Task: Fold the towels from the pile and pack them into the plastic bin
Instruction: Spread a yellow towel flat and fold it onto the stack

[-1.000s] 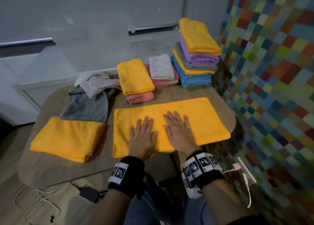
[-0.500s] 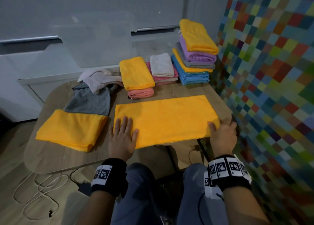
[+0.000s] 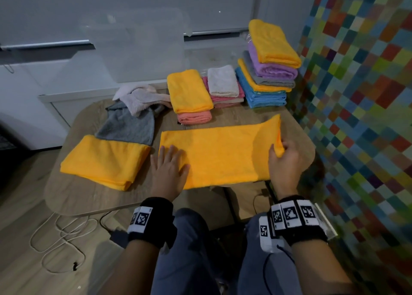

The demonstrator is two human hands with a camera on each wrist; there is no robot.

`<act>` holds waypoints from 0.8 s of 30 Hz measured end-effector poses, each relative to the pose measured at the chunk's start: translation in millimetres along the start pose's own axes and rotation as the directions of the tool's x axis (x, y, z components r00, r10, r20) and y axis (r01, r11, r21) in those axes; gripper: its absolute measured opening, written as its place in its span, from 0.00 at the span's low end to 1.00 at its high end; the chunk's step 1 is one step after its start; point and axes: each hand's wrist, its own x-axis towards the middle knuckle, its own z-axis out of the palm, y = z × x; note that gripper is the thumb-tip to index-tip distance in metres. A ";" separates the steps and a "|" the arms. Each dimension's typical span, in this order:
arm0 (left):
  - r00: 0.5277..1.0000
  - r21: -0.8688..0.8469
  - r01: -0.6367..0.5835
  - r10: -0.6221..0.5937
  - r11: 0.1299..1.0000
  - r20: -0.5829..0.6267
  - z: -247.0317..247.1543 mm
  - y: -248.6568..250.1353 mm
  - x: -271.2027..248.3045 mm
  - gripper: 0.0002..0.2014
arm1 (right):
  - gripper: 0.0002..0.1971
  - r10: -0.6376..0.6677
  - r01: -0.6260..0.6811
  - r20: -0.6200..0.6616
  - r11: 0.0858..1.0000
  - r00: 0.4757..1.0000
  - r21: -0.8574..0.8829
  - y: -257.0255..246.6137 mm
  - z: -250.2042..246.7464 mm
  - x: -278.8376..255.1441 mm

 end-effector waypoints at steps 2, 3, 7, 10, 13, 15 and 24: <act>0.980 -0.071 -0.091 0.077 0.993 -0.184 -2.1 6.0 2.4 0.19 | 0.07 -0.184 0.179 0.065 0.981 0.981 0.079 -16.3 12.5 -16.1; 0.966 -0.181 -0.124 0.077 0.976 -0.247 -2.4 9.7 3.5 0.17 | 0.11 -0.269 0.256 0.116 0.960 0.956 0.115 -23.2 20.4 -24.9; 1.000 -0.726 0.004 -0.018 0.688 -0.011 -0.6 28.0 10.2 0.10 | 0.14 -0.449 0.435 0.365 0.892 0.816 0.123 -34.8 52.3 -59.6; 0.998 -0.682 -0.059 0.028 0.729 -0.055 12.2 23.5 14.2 0.13 | 0.24 -0.475 0.526 0.473 0.850 0.742 0.027 -33.0 61.8 -68.4; 0.992 -0.579 -0.119 0.078 0.807 -0.095 23.9 14.4 16.2 0.17 | 0.25 -0.459 0.529 0.508 0.849 0.728 0.010 -31.1 60.9 -65.2; 0.991 -0.572 -0.120 0.068 0.811 -0.111 27.5 13.3 17.3 0.16 | 0.25 -0.458 0.535 0.522 0.845 0.720 0.003 -29.1 61.6 -64.8; 0.986 -0.311 -0.164 0.167 0.936 -0.020 17.5 29.7 4.1 0.30 | 0.21 -0.286 0.322 0.244 0.938 0.927 -0.125 -34.7 33.5 -45.9</act>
